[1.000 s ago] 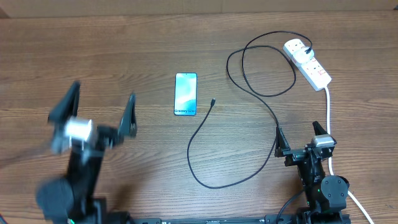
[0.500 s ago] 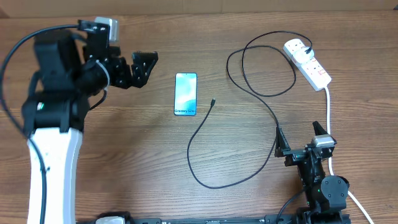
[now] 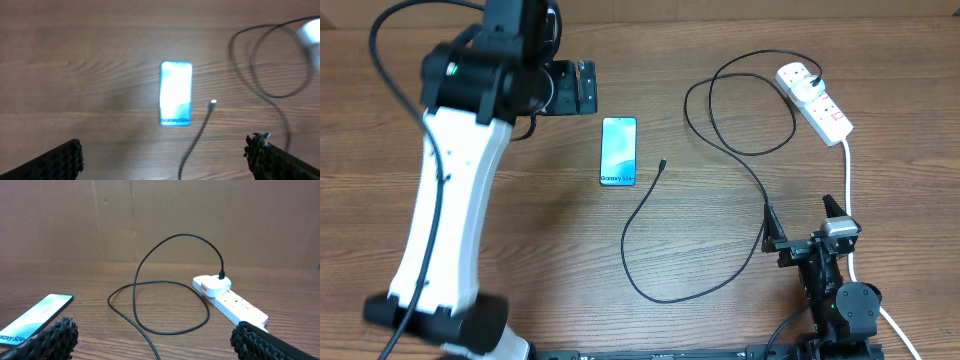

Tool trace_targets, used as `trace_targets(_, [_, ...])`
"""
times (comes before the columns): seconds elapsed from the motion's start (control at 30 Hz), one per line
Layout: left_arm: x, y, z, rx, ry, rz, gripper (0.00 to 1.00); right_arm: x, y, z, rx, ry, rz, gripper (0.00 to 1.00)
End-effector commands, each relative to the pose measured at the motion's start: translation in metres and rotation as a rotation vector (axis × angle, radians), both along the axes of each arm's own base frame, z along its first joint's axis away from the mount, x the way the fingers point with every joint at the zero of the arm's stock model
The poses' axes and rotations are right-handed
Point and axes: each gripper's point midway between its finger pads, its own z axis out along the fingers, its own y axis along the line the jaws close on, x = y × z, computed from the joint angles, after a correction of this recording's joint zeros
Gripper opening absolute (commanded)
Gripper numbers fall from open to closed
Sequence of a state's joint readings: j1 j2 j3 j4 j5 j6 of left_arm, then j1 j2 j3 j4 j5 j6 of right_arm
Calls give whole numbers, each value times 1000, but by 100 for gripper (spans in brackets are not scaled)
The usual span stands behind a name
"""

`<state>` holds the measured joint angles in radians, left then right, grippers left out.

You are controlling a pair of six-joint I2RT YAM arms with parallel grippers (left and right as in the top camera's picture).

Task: Plug charger to phone and switch on socket
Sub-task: 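Raise the left arm and move the left gripper over the phone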

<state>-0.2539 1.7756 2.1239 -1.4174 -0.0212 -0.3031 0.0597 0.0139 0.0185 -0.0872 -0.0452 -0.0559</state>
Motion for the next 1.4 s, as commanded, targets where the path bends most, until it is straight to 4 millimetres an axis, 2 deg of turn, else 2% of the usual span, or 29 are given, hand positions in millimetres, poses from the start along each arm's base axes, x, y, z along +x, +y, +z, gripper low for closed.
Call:
trace_targets(0.0, [15,-9,-33,3,94,28,99,0,-1,-2,3,-1,-3,100])
trace_targets(0.1, [16,-43,-60,-133,206,-48,100,0,-1,-2,3,-1,-3,100])
trace_targets(0.2, [17,-57,-78,-190,274,-74,100,0,-1,-2,3,-1,-3,100])
trace_targets(0.4, [30,-61,-110,-183,328,-59,100,0,-1,-2,3,-1,-3,100])
trace_targets(0.63, [35,-58,-136,-107,363,-2,100,0,-1,-2,3,-1,-3,100])
trace_targets(0.8, [39,-53,-138,5,314,78,100,0,-1,-2,3,-1,-3,100])
trace_targets(0.97, [43,-63,-136,45,266,57,100,0,-1,-2,3,-1,-3,100])
trace_targets(1.37, [52,-58,-140,77,232,129,100,0,-1,-2,3,-1,-3,100])
